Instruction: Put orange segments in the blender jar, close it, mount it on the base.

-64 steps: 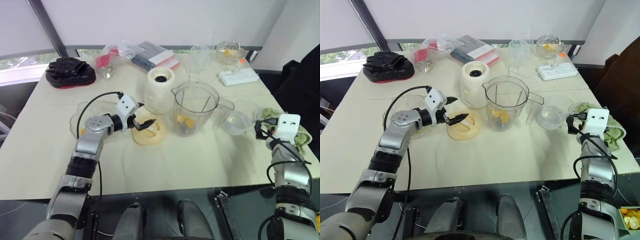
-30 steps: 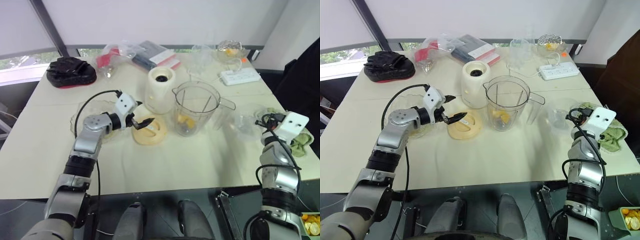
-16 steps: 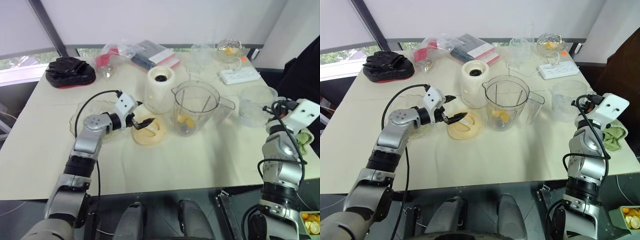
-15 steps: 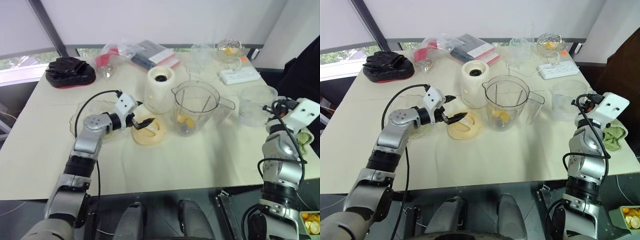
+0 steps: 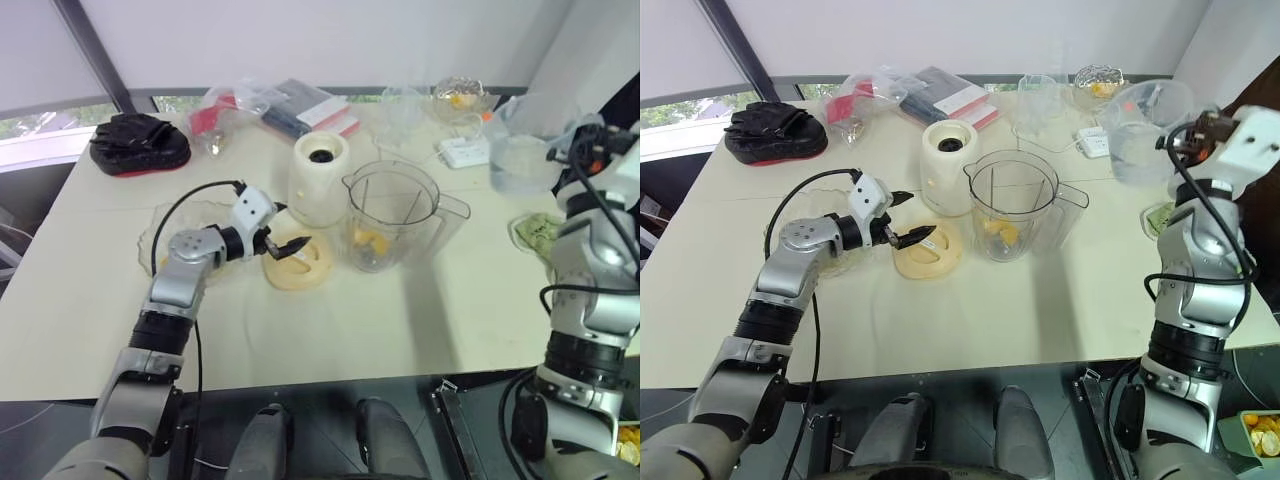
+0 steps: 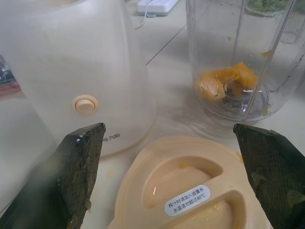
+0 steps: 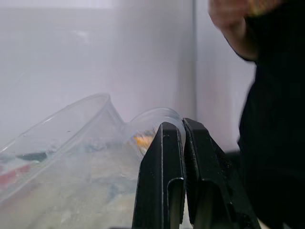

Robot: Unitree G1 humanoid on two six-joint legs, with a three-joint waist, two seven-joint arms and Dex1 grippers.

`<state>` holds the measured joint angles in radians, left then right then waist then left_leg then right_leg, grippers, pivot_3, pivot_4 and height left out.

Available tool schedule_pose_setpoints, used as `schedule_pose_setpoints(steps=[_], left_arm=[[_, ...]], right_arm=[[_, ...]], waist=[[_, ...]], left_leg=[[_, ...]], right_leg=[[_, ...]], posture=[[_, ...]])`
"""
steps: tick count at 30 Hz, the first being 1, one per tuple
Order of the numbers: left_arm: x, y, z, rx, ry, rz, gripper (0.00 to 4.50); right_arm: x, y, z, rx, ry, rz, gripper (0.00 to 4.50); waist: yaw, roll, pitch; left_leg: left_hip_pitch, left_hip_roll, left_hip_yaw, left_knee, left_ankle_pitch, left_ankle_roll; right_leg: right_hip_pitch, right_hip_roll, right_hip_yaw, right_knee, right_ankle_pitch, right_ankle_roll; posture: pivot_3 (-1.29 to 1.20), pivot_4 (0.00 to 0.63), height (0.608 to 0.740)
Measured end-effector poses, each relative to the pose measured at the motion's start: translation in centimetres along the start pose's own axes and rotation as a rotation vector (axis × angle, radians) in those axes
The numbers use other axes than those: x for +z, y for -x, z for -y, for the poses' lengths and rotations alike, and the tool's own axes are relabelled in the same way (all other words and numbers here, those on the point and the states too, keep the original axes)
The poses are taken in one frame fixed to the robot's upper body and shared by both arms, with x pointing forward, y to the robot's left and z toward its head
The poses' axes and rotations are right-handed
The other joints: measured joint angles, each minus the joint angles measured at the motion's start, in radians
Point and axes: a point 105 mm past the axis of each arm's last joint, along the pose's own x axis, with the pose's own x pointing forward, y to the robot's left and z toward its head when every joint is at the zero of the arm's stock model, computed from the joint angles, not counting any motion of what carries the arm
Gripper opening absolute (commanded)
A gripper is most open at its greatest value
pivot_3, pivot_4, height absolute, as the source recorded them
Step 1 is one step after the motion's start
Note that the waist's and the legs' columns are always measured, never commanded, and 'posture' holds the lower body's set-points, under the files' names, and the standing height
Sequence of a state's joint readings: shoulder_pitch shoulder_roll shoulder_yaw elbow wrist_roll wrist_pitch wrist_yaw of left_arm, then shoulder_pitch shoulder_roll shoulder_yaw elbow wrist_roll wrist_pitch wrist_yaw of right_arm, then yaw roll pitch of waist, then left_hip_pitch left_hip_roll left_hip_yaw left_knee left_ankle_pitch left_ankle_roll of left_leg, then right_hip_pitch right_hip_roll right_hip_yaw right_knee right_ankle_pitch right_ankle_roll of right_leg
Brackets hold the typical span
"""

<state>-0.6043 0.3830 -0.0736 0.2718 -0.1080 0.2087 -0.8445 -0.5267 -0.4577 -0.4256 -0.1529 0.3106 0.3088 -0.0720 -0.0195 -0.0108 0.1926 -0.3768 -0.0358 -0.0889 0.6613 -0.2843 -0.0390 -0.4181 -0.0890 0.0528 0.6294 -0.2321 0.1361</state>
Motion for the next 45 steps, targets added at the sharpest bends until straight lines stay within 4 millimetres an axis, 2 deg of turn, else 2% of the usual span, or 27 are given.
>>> schedule_pose_setpoints(steps=[6,14,28,45], left_arm=[[-0.1,-0.3,0.5,-0.017,-0.003,-0.006,4.5],[-0.2,-0.4,0.5,-0.019,-0.001,-0.007,4.5],[-0.5,-0.3,0.7,-0.019,0.005,-0.012,4.5],[-0.4,-0.4,0.7,-0.009,0.012,-0.003,4.5]], right_arm=[[3.0,-0.3,-2.2,0.136,0.076,0.073,0.02],[4.6,0.1,-3.8,0.23,0.14,0.103,0.02],[6.4,1.0,-5.5,0.312,0.251,0.169,0.02],[5.2,2.2,-7.0,0.421,0.426,0.165,0.02]], waist=[[0.0,0.0,0.0],[0.001,0.0,0.0],[0.003,0.0,0.0],[0.003,0.0,0.0]], left_leg=[[-0.001,0.0,0.0,0.0,0.0,0.0],[-0.004,0.0,0.0,0.0,0.0,0.0],[-0.011,0.0,0.0,0.0,0.0,0.0],[-0.011,0.0,0.0,0.0,0.0,0.0]], right_leg=[[-0.001,0.0,0.0,0.0,0.0,0.0],[-0.004,0.0,0.0,0.0,0.0,0.0],[-0.01,0.0,0.0,0.0,0.0,0.0],[-0.01,0.0,0.0,0.0,0.0,0.0]], posture=[[0.0,0.15,0.74],[0.0,0.15,0.74],[0.0,0.15,0.74],[0.0,0.15,0.74]])
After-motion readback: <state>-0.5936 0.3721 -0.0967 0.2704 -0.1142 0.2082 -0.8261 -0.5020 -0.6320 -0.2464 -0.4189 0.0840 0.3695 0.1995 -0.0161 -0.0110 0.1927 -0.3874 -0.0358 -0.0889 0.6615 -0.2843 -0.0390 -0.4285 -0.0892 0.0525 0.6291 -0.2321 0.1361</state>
